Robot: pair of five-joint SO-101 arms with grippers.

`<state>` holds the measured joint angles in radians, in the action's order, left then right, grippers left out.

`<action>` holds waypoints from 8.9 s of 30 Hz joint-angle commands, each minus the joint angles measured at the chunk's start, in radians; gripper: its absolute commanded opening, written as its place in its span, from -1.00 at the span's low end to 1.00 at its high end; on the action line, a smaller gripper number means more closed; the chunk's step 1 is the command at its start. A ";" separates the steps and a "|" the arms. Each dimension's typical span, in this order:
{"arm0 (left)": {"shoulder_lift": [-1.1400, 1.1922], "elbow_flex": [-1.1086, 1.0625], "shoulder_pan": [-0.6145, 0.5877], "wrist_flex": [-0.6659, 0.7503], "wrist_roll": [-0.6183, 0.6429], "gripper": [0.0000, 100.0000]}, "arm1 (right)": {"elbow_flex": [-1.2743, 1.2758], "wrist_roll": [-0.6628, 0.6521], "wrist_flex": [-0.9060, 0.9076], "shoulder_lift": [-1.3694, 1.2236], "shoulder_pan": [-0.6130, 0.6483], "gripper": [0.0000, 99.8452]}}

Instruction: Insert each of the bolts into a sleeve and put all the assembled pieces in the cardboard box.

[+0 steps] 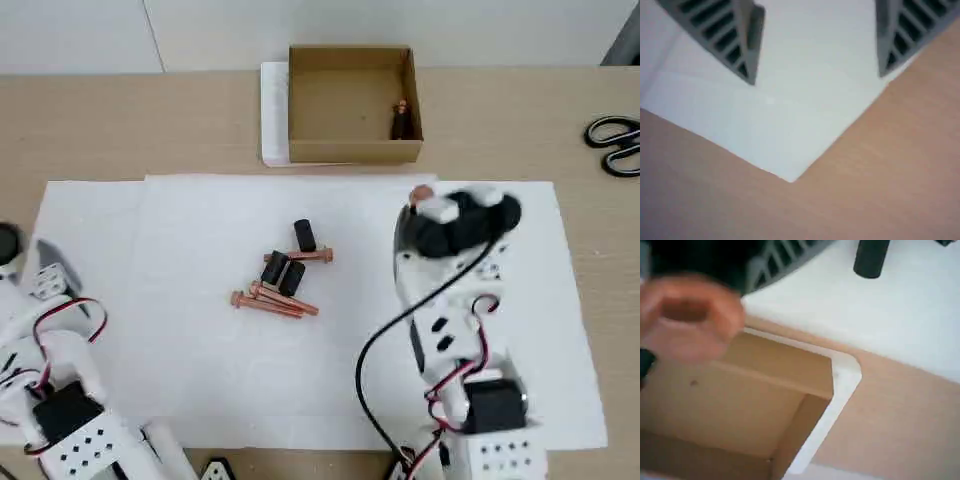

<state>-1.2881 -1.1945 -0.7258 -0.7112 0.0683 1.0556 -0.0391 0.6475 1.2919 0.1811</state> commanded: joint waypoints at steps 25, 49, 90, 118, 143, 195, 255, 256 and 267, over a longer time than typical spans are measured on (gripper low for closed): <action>-0.011 0.234 -0.258 -0.614 -0.422 -0.70 | -1.978 -0.003 -0.001 -2.052 -0.021 -0.99; -0.012 0.366 -0.258 -0.802 -0.497 -0.70 | -2.193 0.068 0.039 -2.354 0.007 -0.60; -0.011 0.460 -0.064 -0.775 -0.430 -0.70 | -2.630 0.061 1.107 -1.581 0.041 -0.60; -0.005 0.308 0.064 -0.640 -0.345 -0.70 | -1.249 0.066 0.685 -1.270 0.263 -0.60; -0.011 0.278 0.066 -0.643 -0.244 -0.70 | -1.203 0.256 0.513 -1.626 0.335 -0.60; -0.011 0.280 0.069 -0.643 -0.245 -0.70 | -1.731 0.120 0.932 -1.762 0.226 -0.99; -0.011 0.275 0.071 -0.643 -0.244 -0.70 | -1.462 0.147 0.957 -1.896 0.151 -0.71; -0.011 0.275 0.071 -0.643 -0.244 -0.70 | -1.462 0.147 0.952 -1.896 0.156 -0.71; -0.011 0.275 0.071 -0.643 -0.244 -0.70 | -1.462 0.146 0.947 -1.894 0.166 -0.71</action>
<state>-1.2896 -0.9229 -0.6628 -1.3510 -0.1818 -0.4005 0.1082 1.6034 -0.6153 0.3406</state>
